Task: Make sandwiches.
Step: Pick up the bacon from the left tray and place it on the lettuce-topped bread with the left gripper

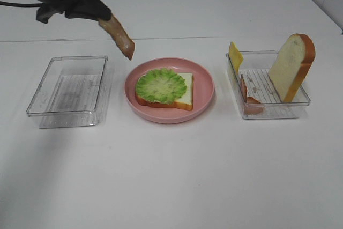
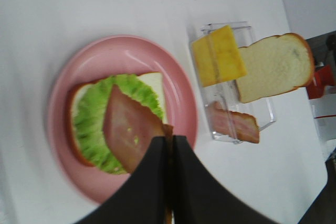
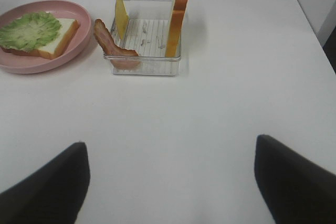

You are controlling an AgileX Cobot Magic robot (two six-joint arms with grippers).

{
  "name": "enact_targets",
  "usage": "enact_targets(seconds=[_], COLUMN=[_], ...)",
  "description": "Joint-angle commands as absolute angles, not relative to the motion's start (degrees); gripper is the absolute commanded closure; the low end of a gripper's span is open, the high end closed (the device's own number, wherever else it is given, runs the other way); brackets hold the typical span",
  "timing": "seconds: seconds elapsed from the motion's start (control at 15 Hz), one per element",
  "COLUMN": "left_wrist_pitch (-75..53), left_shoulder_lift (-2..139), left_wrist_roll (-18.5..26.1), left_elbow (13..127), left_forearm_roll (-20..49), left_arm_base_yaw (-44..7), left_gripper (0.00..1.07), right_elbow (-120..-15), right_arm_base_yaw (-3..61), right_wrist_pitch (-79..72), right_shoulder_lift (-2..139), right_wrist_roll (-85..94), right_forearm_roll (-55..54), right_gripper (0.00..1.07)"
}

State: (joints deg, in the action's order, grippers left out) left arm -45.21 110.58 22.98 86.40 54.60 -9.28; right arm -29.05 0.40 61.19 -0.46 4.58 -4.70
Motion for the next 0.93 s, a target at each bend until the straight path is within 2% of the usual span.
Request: enact_targets(seconds=[0.07,0.2,0.33,0.47,0.6,0.93], left_wrist_pitch=[-39.99,-39.59,-39.65,-39.59,-39.13,-37.7], left_shoulder_lift=[114.53,118.14,119.23,125.88,128.69,130.35], left_wrist_roll=[27.56,30.31,30.6,31.11,31.17,31.0], left_elbow=[87.03,88.69,89.38,94.71,96.2,96.26], left_forearm_roll=[65.26,70.3,71.33,73.05,72.71,66.29], left_arm_base_yaw=[-15.7,-18.91,-19.65,-23.61,-23.95,-21.43], left_gripper=[1.07,1.07,1.07,1.07,1.07,1.07], right_elbow=[-28.99,-28.99,-28.99,-28.99,-28.99,-28.99], right_arm_base_yaw=[0.0,0.0,0.0,0.0,0.0,0.0], right_wrist_pitch=[60.79,60.79,60.79,60.79,60.79,60.79], right_shoulder_lift=[-1.09,-1.09,-1.09,-1.09,-1.09,-1.09], right_wrist_roll=[4.93,4.93,4.93,4.93,4.93,4.93], right_forearm_roll=[-4.81,-4.81,-4.81,-4.81,-4.81,-4.81], right_gripper=[0.27,0.27,0.27,0.27,0.27,0.27])
